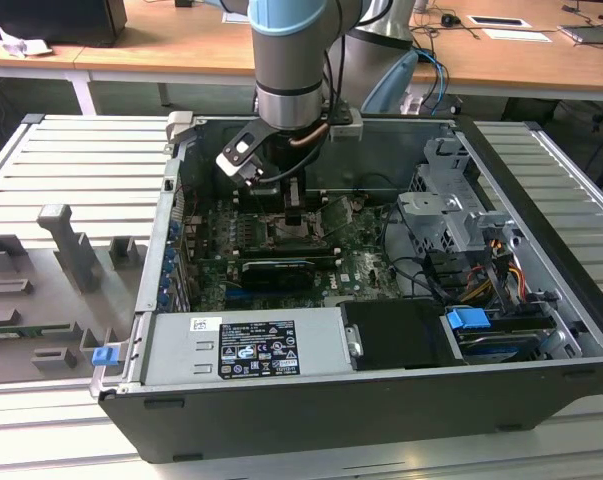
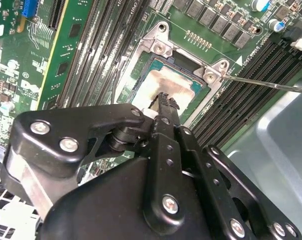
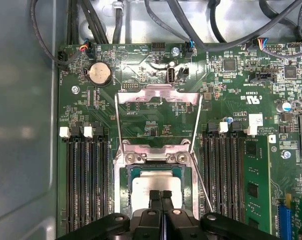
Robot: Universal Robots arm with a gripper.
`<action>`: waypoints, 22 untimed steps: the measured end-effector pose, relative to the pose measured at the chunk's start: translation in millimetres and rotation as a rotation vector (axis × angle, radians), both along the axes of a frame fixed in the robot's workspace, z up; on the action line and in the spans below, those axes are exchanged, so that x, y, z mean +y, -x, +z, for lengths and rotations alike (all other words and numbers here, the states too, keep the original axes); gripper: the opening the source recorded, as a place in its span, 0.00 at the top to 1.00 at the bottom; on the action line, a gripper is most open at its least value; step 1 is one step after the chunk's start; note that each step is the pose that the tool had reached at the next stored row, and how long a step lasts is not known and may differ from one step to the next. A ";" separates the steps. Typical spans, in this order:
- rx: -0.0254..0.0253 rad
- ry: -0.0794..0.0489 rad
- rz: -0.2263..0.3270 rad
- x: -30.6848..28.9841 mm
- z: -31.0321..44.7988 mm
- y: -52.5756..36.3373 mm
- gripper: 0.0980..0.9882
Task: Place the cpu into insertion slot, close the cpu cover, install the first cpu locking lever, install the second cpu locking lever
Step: 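Place the cpu into insertion slot, then close the cpu cover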
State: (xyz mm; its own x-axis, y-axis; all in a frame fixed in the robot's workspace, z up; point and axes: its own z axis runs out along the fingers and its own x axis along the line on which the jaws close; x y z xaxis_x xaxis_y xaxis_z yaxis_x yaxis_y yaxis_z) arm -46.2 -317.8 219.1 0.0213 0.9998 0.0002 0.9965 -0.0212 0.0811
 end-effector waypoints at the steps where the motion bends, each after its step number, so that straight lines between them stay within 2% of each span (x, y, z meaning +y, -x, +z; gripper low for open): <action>1: 0.0000 0.000 0.000 0.0 0.1 0.0 0.99; 7: 0.0001 -0.004 0.000 0.0 3.6 -0.1 0.99; 22: 0.0003 -0.003 -0.004 -0.1 9.3 -0.2 0.99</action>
State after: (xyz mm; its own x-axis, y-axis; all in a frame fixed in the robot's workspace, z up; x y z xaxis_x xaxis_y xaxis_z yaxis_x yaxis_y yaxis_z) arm -46.0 -317.9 228.5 0.0251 0.9997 0.0037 0.9964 -0.0253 0.0807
